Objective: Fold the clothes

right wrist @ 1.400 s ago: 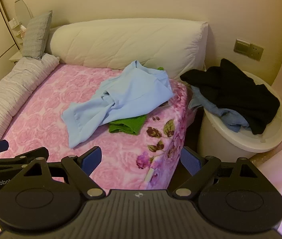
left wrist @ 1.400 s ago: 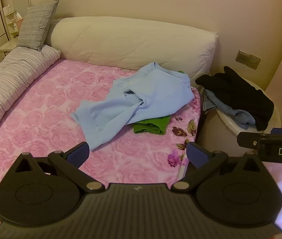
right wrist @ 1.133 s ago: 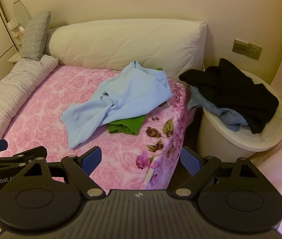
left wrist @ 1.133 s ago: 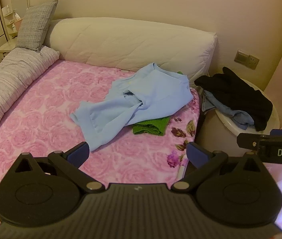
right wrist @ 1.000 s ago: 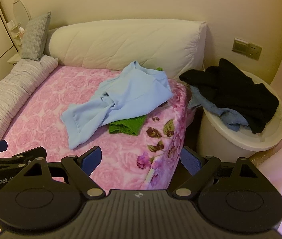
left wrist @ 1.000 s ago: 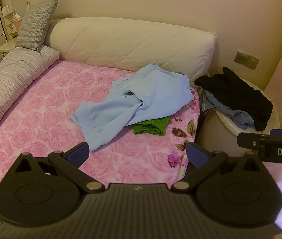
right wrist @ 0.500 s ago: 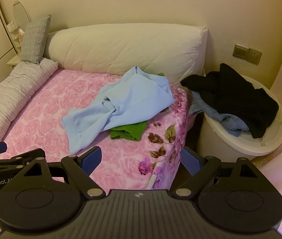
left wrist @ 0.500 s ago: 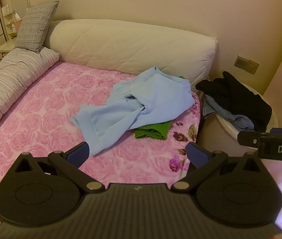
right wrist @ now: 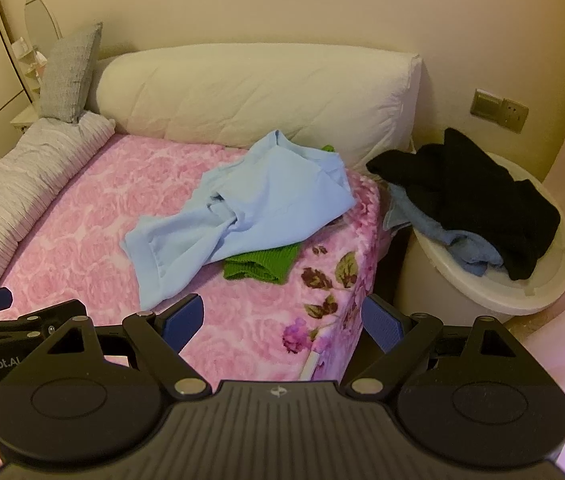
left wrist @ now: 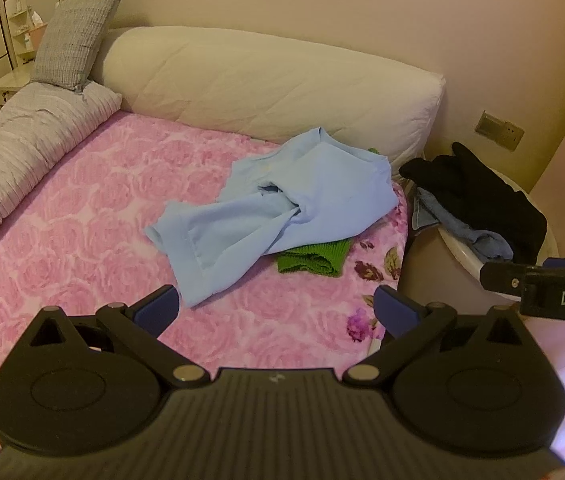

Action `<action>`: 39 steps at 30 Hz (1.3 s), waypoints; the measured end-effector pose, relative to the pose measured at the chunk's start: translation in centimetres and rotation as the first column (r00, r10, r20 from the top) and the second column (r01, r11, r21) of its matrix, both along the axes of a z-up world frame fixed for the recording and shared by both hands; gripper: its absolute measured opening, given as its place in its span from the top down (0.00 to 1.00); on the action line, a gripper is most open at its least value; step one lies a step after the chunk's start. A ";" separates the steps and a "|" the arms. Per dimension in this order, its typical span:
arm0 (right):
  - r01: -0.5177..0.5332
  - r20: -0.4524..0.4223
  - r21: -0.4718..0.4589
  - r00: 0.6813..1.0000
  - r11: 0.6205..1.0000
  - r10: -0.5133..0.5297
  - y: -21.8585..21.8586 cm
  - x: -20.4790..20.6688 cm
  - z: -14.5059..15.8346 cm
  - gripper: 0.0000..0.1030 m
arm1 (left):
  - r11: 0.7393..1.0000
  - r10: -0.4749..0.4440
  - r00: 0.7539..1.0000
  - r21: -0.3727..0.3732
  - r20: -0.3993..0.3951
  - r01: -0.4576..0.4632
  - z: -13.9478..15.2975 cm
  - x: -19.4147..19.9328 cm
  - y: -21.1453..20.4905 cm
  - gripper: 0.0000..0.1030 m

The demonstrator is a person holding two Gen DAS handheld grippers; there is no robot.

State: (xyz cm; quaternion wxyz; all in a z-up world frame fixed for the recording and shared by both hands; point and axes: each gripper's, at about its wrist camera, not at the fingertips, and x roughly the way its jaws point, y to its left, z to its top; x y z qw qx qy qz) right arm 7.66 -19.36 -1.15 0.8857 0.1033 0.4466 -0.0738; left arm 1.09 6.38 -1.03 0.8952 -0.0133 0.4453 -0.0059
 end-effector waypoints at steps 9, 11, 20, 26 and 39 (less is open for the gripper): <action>0.000 -0.017 -0.010 1.000 1.000 0.000 1.2 0.7 -0.5 0.14 | 1.000 0.009 1.000 -0.015 -0.015 -0.009 -0.6 0.3 1.5 0.01; 0.000 -0.022 -0.011 1.000 1.000 0.000 1.3 0.9 -0.6 0.14 | 1.000 0.011 1.000 -0.018 -0.019 -0.011 -0.7 0.5 1.7 0.01; 0.005 -0.035 -0.017 0.999 1.000 -0.006 1.6 1.9 -0.8 0.14 | 1.000 0.006 1.000 -0.027 -0.030 -0.007 -1.0 1.0 2.5 0.01; 0.008 -0.035 -0.018 0.999 1.000 -0.009 1.6 2.1 -0.9 0.14 | 1.000 0.002 1.000 -0.026 -0.030 -0.003 -1.1 1.3 2.6 0.01; 0.033 -0.059 -0.027 0.998 0.999 -0.035 0.5 2.7 -1.5 0.14 | 0.999 -0.017 0.998 -0.032 -0.055 0.015 -1.9 2.6 1.9 0.01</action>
